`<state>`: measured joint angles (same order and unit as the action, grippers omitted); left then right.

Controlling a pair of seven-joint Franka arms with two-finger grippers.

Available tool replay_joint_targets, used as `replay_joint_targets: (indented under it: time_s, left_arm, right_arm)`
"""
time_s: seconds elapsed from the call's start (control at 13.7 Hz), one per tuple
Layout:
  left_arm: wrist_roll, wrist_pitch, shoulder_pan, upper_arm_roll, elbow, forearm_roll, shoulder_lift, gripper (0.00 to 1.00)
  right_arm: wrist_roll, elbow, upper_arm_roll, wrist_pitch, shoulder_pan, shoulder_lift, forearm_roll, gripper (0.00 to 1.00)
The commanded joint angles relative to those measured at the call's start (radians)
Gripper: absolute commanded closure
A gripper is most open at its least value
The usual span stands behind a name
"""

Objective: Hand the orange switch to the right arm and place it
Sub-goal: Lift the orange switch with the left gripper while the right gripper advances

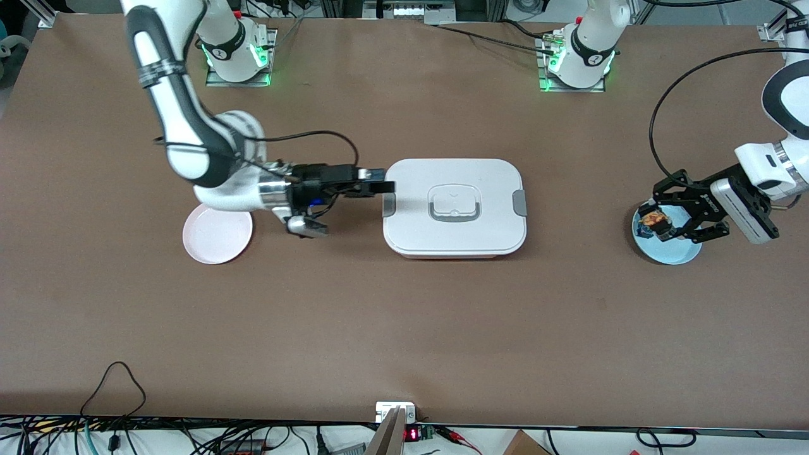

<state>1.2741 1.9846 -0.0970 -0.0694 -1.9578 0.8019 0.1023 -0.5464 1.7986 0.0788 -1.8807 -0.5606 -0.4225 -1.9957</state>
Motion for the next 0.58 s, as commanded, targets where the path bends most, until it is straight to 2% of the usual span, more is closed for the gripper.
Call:
replay_joint_targets:
  time_s: [0.0, 0.22, 0.51]
  left_arm:
    - [0.196, -0.075, 0.000, -0.006, 0.004, 0.130, -0.003, 1.00]
    - [0.345, -0.206, 0.003, -0.006, 0.004, 0.270, 0.005, 1.00]
    - [0.462, -0.378, 0.026, -0.007, -0.007, 0.381, 0.039, 1.00]
  right_arm:
    - [0.013, -0.033, 0.013, -0.113, -0.077, 0.011, -0.026, 0.00]
    - [0.002, -0.054, 0.013, -0.231, -0.153, 0.011, -0.054, 0.00]
    - [0.002, -0.102, 0.013, -0.333, -0.196, -0.002, -0.063, 0.00]
